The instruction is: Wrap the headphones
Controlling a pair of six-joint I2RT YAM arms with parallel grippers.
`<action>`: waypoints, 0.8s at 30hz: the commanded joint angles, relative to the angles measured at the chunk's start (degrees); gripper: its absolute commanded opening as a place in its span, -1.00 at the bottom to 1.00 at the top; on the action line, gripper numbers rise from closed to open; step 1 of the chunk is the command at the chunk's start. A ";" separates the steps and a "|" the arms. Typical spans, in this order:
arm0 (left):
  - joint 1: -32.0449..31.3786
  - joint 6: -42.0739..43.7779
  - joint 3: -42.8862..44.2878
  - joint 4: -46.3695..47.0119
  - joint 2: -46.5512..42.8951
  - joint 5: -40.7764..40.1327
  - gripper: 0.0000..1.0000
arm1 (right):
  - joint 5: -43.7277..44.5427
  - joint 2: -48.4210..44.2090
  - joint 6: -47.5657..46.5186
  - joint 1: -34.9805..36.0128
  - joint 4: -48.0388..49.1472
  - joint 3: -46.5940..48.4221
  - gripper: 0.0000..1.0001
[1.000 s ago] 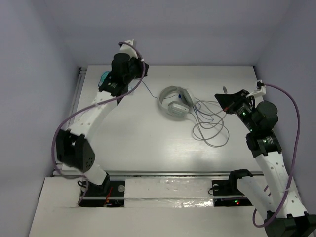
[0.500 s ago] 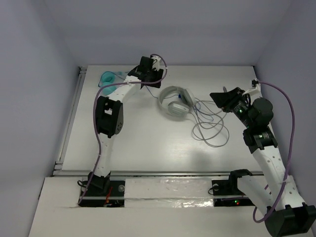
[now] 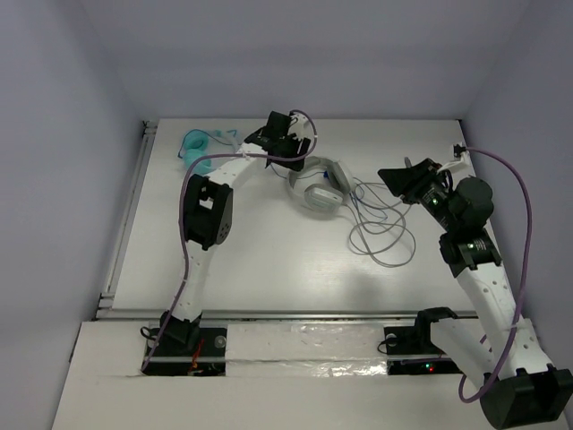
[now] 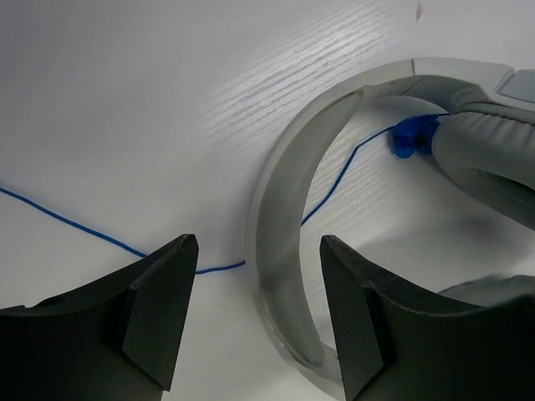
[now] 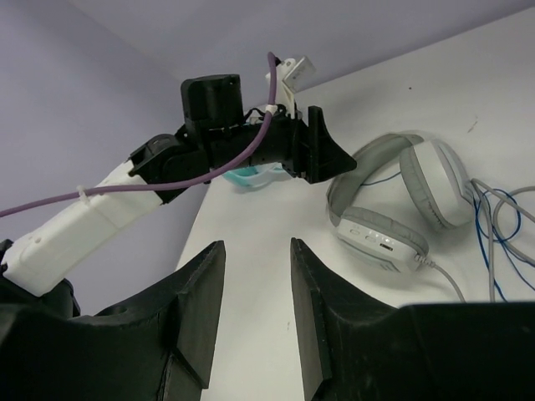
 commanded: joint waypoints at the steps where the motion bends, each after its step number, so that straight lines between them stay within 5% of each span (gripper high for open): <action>1: -0.41 1.46 2.44 -1.03 1.06 -1.55 0.16 | -1.95 0.17 -0.32 -0.24 3.89 -0.80 -0.14; 16: -2.00 2.16 5.95 -0.41 7.30 -4.80 -0.03 | -2.30 1.14 -0.58 -0.24 3.71 -0.80 -0.15; 22: -2.00 1.37 5.16 1.43 7.83 -5.25 -0.49 | -2.56 1.75 -0.67 0.29 3.89 -0.89 -0.15; 24: -2.52 1.19 4.73 1.96 7.13 -5.07 -0.84 | -2.48 1.93 -0.67 0.29 4.06 -0.98 -0.15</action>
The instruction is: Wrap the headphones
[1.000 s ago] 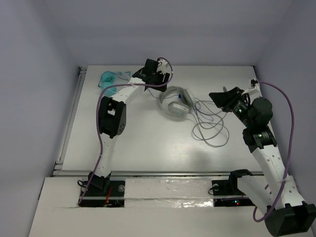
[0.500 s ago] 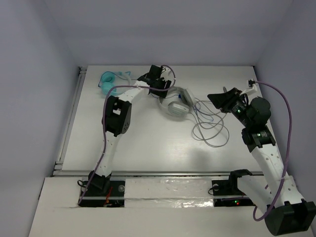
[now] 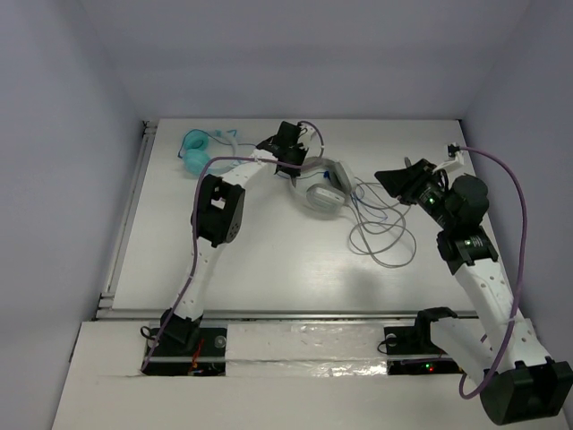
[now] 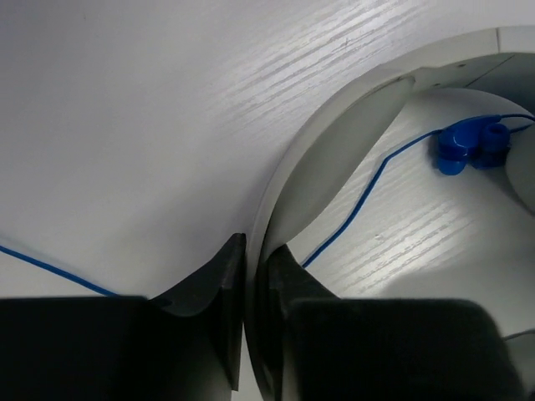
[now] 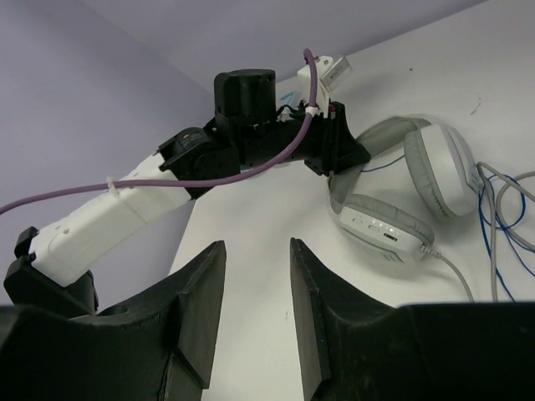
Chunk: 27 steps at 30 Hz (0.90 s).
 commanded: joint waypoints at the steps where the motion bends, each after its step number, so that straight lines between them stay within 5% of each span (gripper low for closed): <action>1: -0.36 -0.64 0.70 2.87 -1.04 -0.46 -0.94 | -0.95 0.31 -0.73 0.20 3.93 -0.30 -0.15; 7: -0.36 -4.07 2.63 2.37 -8.42 3.22 -1.00 | -0.07 0.22 -0.91 0.20 3.67 -0.13 -0.20; 11: -0.36 -6.36 7.11 -1.15 -13.26 5.16 -1.00 | -0.07 0.75 -0.91 0.20 3.76 -0.65 -0.62; 14: -0.36 -7.68 9.31 -3.53 -17.21 7.18 -1.00 | -0.85 1.02 -0.47 0.20 4.63 -1.09 -0.75; 21: 0.86 -11.98 9.49 -5.73 -28.97 10.08 -1.00 | -3.93 1.80 -2.84 0.20 5.43 0.84 -0.78; 24: 2.01 -13.83 8.44 -6.34 -33.64 10.88 -1.00 | -6.65 3.03 -4.86 0.20 5.78 2.95 -0.42; 26: 3.06 -14.88 8.61 -8.18 -35.58 10.79 -1.00 | -7.27 4.17 -6.53 0.20 5.60 4.17 0.19; 27: 4.37 -15.58 8.09 -8.45 -37.59 11.83 -1.00 | -8.06 4.53 -7.32 0.20 6.65 4.27 0.32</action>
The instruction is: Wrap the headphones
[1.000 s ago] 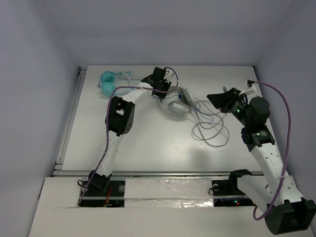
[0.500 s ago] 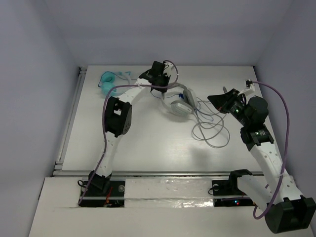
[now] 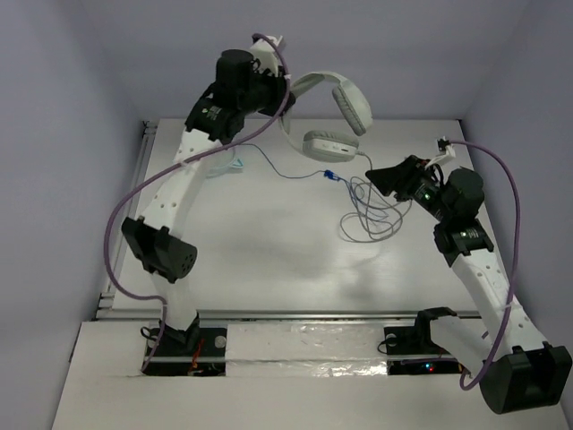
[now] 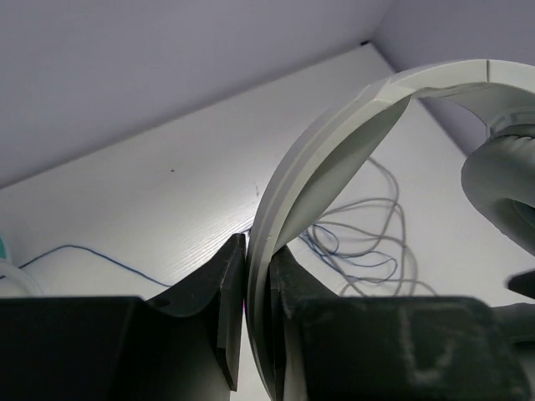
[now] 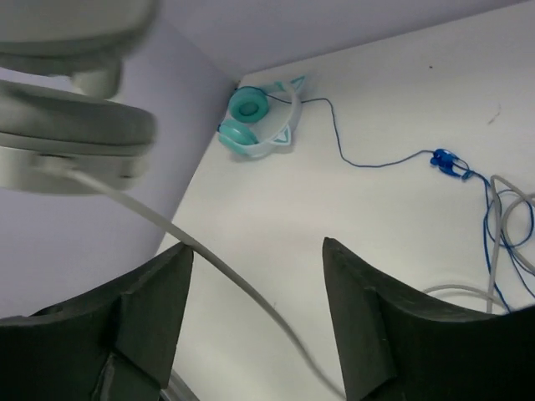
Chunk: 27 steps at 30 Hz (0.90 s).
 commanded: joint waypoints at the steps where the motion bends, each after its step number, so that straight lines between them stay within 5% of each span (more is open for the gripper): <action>1: 2.53 -5.75 1.35 -0.24 -6.40 4.32 -1.00 | -4.32 1.16 -3.92 0.18 5.15 3.33 0.43; 7: 9.03 -11.55 0.99 -0.06 -10.97 10.13 -1.00 | -19.86 5.47 -2.17 0.88 12.52 1.40 0.56; 15: 13.08 -18.15 0.91 4.42 -11.41 19.45 -1.00 | -14.80 8.10 -5.75 9.23 13.08 1.04 0.54; 27: 17.64 -29.48 2.84 13.12 -10.27 29.21 -1.00 | -11.63 18.38 -10.69 9.76 20.09 -2.03 0.36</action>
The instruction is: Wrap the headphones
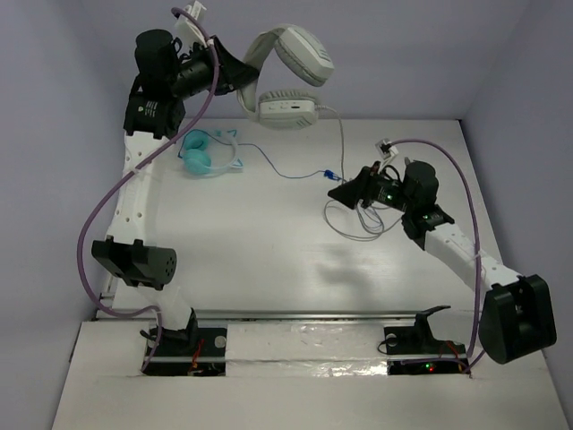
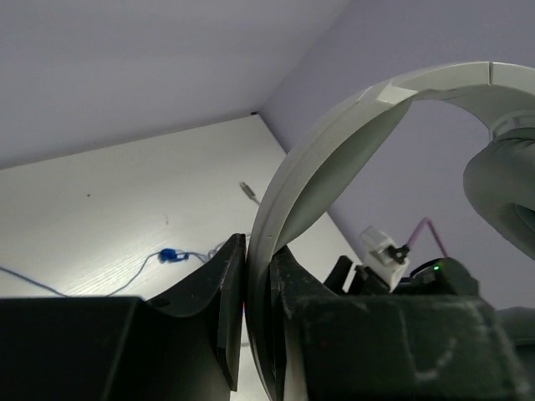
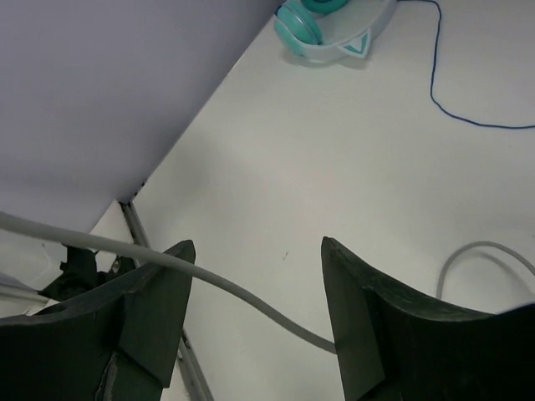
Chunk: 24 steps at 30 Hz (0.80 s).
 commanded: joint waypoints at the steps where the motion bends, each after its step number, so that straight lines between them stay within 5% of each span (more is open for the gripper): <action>1: 1.93 -8.57 3.04 9.58 -1.24 4.81 -1.00 | 1.44 1.26 -1.88 0.10 7.20 -1.51 0.35; 10: 6.24 -17.98 2.08 19.07 -2.12 10.26 -1.00 | 2.06 5.91 1.02 0.10 15.18 -2.04 0.50; 24: 8.26 -25.53 -9.09 31.12 -7.31 11.84 -1.00 | -0.14 16.02 5.59 2.20 24.69 0.16 0.35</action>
